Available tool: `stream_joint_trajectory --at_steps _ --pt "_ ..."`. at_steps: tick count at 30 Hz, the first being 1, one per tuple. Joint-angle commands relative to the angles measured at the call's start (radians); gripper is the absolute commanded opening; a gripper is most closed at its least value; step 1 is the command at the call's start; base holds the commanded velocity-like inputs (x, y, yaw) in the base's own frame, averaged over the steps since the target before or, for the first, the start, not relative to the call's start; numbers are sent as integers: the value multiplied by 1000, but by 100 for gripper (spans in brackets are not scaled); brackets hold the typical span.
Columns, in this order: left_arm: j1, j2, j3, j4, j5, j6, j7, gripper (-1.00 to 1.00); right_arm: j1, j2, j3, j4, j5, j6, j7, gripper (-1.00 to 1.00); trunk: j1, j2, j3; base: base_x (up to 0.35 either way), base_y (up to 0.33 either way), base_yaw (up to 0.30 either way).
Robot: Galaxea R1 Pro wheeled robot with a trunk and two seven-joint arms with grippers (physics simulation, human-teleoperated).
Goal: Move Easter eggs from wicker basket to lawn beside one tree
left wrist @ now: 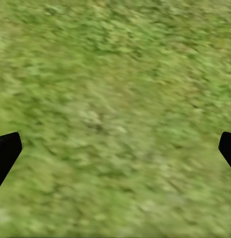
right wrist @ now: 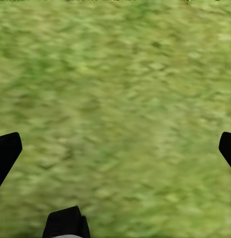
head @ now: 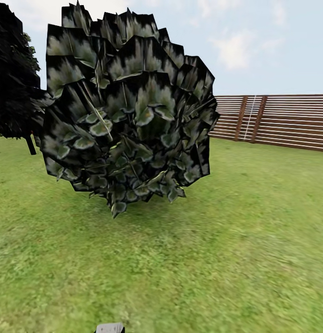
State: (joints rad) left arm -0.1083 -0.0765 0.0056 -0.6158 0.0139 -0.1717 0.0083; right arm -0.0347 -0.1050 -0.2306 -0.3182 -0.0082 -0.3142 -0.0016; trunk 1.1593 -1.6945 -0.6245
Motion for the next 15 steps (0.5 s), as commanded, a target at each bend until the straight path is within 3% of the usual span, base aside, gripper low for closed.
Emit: stream_joint_trajectory --at_steps 1,10,15 --pt "-1 0 1 1 1 -3 1 100 -1 0 -1 1 -1 -3 0 100 0 0 -2 0 0 194" --pt "-1 0 1 1 1 -3 1 100 -1 0 -1 2 -1 -2 0 100 0 0 -8 4 6 250" --pt "-1 0 1 1 1 -3 1 100 -1 -1 -1 2 -1 -2 0 100 0 0 -11 103 155 266"
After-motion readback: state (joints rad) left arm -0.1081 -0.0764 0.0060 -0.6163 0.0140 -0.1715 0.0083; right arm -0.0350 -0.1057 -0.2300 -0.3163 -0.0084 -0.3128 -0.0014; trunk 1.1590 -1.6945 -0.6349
